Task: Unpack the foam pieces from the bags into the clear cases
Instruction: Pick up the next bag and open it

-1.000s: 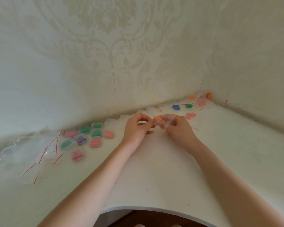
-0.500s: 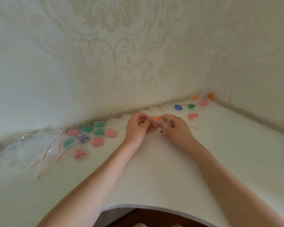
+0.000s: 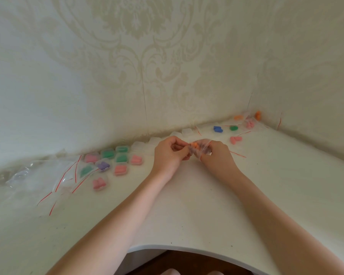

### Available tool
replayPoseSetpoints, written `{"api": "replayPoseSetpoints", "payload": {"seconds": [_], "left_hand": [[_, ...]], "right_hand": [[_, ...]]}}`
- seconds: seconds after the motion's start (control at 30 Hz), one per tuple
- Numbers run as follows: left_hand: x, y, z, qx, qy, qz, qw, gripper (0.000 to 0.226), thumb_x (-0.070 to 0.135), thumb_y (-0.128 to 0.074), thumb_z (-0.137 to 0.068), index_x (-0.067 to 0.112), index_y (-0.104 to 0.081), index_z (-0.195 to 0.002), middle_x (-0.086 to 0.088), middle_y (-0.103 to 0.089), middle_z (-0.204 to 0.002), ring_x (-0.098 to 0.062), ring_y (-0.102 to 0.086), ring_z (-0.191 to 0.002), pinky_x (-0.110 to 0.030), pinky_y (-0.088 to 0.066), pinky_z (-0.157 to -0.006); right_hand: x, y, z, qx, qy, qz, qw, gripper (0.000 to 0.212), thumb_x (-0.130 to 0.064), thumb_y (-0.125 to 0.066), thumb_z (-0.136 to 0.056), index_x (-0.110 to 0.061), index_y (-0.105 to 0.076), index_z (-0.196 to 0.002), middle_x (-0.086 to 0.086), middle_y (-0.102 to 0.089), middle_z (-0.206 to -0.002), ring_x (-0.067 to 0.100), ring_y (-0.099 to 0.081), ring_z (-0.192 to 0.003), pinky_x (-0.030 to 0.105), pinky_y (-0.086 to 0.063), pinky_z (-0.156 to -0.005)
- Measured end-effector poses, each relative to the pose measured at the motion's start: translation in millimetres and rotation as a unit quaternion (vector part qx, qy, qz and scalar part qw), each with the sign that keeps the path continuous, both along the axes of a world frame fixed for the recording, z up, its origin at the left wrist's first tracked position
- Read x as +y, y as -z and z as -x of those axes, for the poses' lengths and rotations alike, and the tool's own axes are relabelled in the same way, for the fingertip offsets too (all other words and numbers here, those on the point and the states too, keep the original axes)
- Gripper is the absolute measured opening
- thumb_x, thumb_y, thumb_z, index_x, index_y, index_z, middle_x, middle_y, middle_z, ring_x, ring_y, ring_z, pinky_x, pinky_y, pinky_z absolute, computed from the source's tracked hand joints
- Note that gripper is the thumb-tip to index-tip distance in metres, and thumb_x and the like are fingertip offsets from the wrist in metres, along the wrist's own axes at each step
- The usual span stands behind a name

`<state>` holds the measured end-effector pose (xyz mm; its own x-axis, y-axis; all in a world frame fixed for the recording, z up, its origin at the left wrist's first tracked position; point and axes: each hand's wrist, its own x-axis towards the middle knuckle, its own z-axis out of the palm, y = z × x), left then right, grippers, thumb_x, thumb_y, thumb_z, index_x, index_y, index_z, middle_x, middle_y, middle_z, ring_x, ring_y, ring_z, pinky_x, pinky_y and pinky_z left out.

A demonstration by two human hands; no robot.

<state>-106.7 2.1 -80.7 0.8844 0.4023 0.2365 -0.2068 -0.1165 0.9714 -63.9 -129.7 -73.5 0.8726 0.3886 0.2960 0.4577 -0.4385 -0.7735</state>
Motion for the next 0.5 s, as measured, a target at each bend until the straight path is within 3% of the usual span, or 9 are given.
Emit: {"api": "replayPoseSetpoints", "payload": {"seconds": [0.13, 0.27, 0.37, 0.5], "left_hand": [[-3.0, -2.0, -0.1, 0.016, 0.021, 0.055, 0.998, 0.009, -0.004, -0.061, -0.085, -0.001, -0.058, -0.077, -0.015, -0.067, -0.069, -0.015, -0.066, -0.057, -0.024, -0.056, -0.056], [-4.0, -6.9, -1.7, 0.041, 0.022, 0.163, 0.986, 0.008, 0.001, -0.053, -0.092, 0.001, -0.055, -0.084, -0.014, -0.067, -0.072, -0.015, -0.068, -0.057, -0.022, -0.056, -0.055], [-2.4, -6.2, -1.7, 0.042, 0.035, 0.138, 0.989, 0.013, 0.002, -0.053, -0.091, 0.004, -0.058, -0.078, -0.012, -0.066, -0.073, -0.012, -0.067, -0.06, -0.022, -0.056, -0.058], [-2.2, -3.9, -0.2, 0.038, 0.046, 0.064, 0.996, 0.015, 0.003, -0.058, -0.087, 0.009, -0.058, -0.074, -0.007, -0.064, -0.072, -0.011, -0.064, -0.067, -0.027, -0.057, -0.058]], "right_hand": [[-0.8, -1.5, 2.2, -0.011, 0.024, -0.046, 0.999, 0.013, -0.034, -0.063, -0.089, -0.03, -0.065, -0.076, -0.016, -0.061, -0.063, -0.003, -0.054, -0.061, 0.009, -0.039, -0.059], [4.1, -0.7, 3.1, 0.0, 0.044, -0.086, 0.995, 0.016, -0.044, -0.061, -0.088, -0.038, -0.061, -0.073, -0.006, -0.068, -0.065, 0.012, -0.067, -0.065, 0.036, -0.056, -0.071], [5.0, -0.5, 3.2, 0.008, 0.033, -0.087, 0.996, 0.011, -0.038, -0.062, -0.089, -0.039, -0.065, -0.078, -0.01, -0.068, -0.068, 0.011, -0.065, -0.07, 0.04, -0.056, -0.076], [1.3, 1.8, 3.4, 0.009, -0.017, -0.079, 0.997, 0.008, -0.029, -0.063, -0.09, -0.032, -0.071, -0.09, -0.016, -0.069, -0.082, -0.001, -0.062, -0.079, 0.031, -0.052, -0.079]]}}
